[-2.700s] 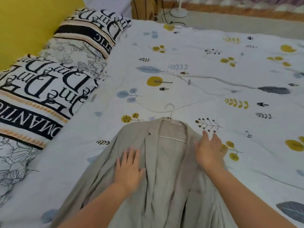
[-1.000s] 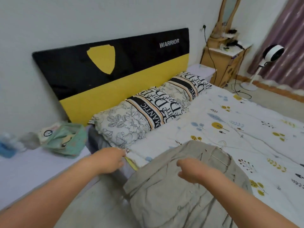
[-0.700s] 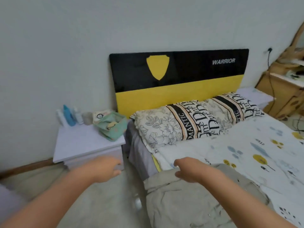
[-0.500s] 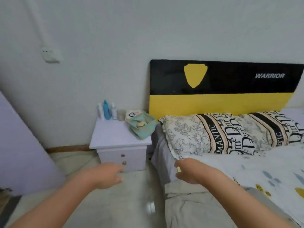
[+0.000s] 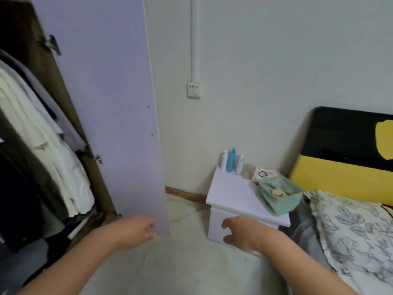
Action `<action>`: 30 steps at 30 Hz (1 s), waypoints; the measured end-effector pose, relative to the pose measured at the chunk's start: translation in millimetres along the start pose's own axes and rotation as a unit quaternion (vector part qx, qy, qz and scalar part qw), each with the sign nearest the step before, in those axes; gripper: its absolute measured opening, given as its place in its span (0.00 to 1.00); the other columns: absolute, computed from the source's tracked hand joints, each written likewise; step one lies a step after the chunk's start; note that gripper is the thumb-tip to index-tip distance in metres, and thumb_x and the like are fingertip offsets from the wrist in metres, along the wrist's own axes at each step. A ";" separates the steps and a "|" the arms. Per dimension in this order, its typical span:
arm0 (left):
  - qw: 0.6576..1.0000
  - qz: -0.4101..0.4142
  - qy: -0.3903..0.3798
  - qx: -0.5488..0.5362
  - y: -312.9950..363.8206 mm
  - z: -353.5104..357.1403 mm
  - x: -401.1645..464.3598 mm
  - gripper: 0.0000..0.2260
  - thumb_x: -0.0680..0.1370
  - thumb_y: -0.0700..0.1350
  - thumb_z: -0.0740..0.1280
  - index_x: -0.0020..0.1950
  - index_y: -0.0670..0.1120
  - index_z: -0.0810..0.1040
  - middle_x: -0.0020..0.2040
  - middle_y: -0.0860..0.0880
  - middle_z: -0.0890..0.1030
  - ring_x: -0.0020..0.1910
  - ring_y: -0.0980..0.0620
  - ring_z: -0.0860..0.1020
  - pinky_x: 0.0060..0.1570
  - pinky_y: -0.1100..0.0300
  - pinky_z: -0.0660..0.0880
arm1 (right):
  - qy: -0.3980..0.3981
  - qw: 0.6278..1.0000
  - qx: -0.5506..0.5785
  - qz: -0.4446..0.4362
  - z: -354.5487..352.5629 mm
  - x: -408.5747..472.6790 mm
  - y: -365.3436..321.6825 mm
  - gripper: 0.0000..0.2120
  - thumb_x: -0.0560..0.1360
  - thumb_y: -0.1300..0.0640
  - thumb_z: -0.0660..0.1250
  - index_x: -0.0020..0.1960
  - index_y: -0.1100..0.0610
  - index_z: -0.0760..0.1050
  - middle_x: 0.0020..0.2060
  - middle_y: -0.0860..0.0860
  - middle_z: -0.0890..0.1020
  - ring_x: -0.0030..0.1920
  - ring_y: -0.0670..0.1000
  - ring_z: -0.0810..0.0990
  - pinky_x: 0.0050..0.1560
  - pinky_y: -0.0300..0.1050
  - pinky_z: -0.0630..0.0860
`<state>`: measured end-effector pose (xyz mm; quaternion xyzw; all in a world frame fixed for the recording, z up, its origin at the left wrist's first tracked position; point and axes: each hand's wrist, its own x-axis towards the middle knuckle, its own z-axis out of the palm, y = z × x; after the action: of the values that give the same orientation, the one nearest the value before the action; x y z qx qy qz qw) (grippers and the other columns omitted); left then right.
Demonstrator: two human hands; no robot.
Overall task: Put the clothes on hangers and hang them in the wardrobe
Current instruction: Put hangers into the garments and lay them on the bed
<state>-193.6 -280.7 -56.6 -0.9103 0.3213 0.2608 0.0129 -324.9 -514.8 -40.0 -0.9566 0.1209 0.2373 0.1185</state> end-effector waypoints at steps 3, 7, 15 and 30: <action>0.999 -0.051 -0.013 -0.010 -53.7 -3.0 -11.1 0.17 0.80 0.53 0.58 0.66 0.48 0.70 0.62 0.47 0.74 0.60 0.51 0.73 0.48 0.64 0.66 | -0.022 0.999 -0.011 -0.040 -6.8 30.9 -45.2 0.23 0.79 0.50 0.58 0.73 0.53 0.62 0.71 0.54 0.67 0.69 0.55 0.67 0.66 0.47 0.66; 0.992 -0.101 -0.016 -0.073 -109.0 -7.3 -26.1 0.16 0.80 0.54 0.57 0.63 0.47 0.72 0.61 0.49 0.75 0.57 0.52 0.73 0.40 0.68 0.65 | -0.043 0.993 -0.051 -0.093 -24.0 71.2 -98.7 0.23 0.79 0.52 0.57 0.73 0.55 0.62 0.70 0.54 0.67 0.69 0.55 0.67 0.65 0.45 0.66; 0.949 -0.235 0.029 -0.209 -200.9 -15.4 -45.6 0.18 0.80 0.54 0.58 0.67 0.49 0.70 0.62 0.50 0.73 0.59 0.53 0.73 0.58 0.63 0.70 | -0.071 0.964 -0.126 -0.222 -65.0 166.9 -205.3 0.22 0.79 0.53 0.57 0.72 0.54 0.62 0.70 0.53 0.68 0.69 0.54 0.67 0.66 0.45 0.66; 0.840 -0.396 0.181 -0.325 -312.9 -71.8 -75.7 0.17 0.81 0.49 0.59 0.69 0.46 0.69 0.66 0.49 0.72 0.64 0.54 0.71 0.61 0.66 0.66 | -0.026 0.879 -0.164 -0.447 -149.8 287.0 -383.7 0.18 0.80 0.52 0.56 0.68 0.56 0.68 0.60 0.52 0.73 0.63 0.53 0.72 0.59 0.42 0.69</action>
<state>-24.8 -2.4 -3.1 -0.9429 -0.1732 0.1534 -0.2397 95.5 -246.0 15.1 -0.9082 -0.3631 0.2003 0.0562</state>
